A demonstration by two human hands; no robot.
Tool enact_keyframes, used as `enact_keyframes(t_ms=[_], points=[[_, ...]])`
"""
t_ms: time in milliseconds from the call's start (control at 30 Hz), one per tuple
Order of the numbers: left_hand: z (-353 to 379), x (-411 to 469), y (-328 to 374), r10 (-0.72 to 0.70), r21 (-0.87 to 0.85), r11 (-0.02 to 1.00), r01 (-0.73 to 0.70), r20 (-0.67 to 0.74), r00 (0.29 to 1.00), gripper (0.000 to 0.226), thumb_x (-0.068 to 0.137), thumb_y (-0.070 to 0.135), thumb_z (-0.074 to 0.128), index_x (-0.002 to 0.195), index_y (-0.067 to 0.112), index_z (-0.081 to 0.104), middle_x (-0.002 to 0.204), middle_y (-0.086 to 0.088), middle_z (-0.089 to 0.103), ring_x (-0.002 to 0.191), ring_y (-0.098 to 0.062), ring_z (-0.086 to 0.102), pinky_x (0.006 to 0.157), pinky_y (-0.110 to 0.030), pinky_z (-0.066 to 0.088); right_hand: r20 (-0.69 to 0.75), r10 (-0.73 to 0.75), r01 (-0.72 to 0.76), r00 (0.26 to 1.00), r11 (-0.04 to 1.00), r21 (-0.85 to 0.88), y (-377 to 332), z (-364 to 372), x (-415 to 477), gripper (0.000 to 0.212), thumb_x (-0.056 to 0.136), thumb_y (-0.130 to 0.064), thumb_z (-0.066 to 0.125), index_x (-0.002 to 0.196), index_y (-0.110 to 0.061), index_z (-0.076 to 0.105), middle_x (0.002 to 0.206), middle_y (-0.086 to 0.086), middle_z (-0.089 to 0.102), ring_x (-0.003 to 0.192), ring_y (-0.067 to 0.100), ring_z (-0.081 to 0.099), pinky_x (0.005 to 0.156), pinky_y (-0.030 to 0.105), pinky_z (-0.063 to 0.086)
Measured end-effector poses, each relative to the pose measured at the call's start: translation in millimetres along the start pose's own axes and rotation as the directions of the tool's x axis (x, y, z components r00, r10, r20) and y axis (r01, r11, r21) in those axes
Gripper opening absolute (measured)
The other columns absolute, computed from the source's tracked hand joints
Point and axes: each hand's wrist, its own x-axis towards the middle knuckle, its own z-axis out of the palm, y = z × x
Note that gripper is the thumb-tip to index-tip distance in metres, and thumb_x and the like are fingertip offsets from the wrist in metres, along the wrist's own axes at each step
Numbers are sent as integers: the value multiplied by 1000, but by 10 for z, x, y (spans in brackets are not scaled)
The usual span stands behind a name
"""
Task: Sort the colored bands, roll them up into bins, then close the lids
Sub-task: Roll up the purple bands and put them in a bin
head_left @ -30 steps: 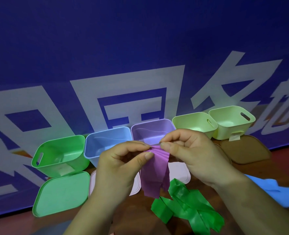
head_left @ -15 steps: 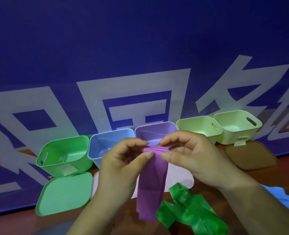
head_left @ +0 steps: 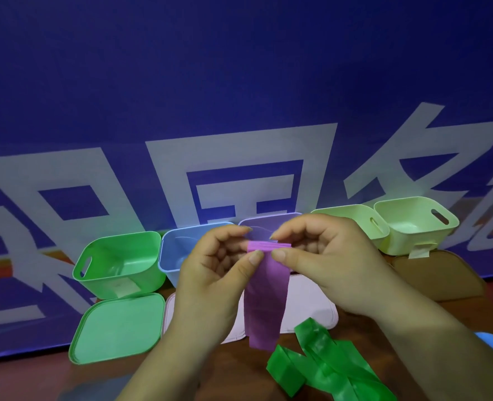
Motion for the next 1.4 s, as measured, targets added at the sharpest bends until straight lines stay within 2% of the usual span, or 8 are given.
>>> enact_keyframes(t_ms=[100, 267, 467, 733, 867, 1100, 1300, 1400], points=[[-46, -19, -30, -32, 13, 999, 31, 51, 998, 51, 77, 18, 82, 122, 19, 58, 94, 1, 73, 90, -12, 69, 79, -21, 54, -42, -3, 0, 999, 998, -56, -60, -1, 64, 17, 81, -8, 78, 88, -22, 74, 84, -2, 75, 75, 18, 72, 69, 37, 62], [-52, -62, -92, 8, 251, 967, -44, 142, 990, 95, 75, 30, 84, 148, 45, 26, 108, 12, 68, 103, -14, 67, 88, -24, 54, -75, -55, 42, 996, 985, -165, -212, 14, 166, 12, 81, -16, 78, 89, -26, 74, 85, -9, 74, 76, 10, 72, 69, 26, 59], [52, -24, -141, 29, 480, 872, -100, 153, 988, 117, 74, 48, 80, 142, 64, -13, 145, 11, 47, 122, -11, 55, 98, -35, 53, -195, -89, 61, 977, 987, -148, -335, 74, 201, 11, 81, -14, 77, 85, -23, 72, 81, -12, 74, 72, 9, 70, 65, 17, 56], [49, 37, -144, 81, 589, 788, -178, 188, 979, 105, 83, 43, 62, 139, 60, -25, 121, 25, 27, 99, 1, 48, 71, -6, 41, -213, -100, 41, 972, 964, -263, -392, 95, 183, 10, 84, -19, 75, 85, -28, 71, 82, -20, 71, 76, 4, 69, 69, 19, 57], [51, 42, -138, 67, 590, 788, -176, 202, 977, 115, 81, 52, 69, 138, 56, -30, 119, 28, 21, 102, 19, 37, 69, -5, 35, -216, -89, 26, 972, 960, -279, -407, 137, 154, 10, 84, -23, 75, 87, -31, 70, 83, -21, 71, 78, 0, 69, 66, 16, 55], [-83, -6, -144, 69, 553, 819, -154, 172, 983, 105, 80, 45, 61, 137, 63, -26, 126, 19, 40, 104, -3, 50, 71, -9, 41, -211, -94, 21, 973, 947, -321, -456, 207, 131, 13, 85, -22, 75, 89, -33, 70, 84, -30, 68, 82, -10, 65, 62, 5, 49], [-232, -86, -101, 42, 497, 860, -119, 163, 986, 118, 71, 57, 78, 135, 68, -21, 143, 24, 33, 119, -1, 45, 81, -3, 39, -185, -115, 51, 976, 947, -319, -488, 358, 133, 14, 83, -19, 76, 88, -31, 72, 86, -25, 71, 83, -4, 67, 68, 9, 53], [-362, -125, -65, -10, 373, 927, -49, 156, 988, 116, 62, 69, 76, 142, 66, -7, 133, 23, 48, 112, 3, 54, 79, -1, 45, -161, -111, 59, 981, 952, -299, -499, 435, 141, 15, 83, -16, 77, 90, -28, 73, 87, -21, 72, 83, -2, 68, 67, 10, 52]])
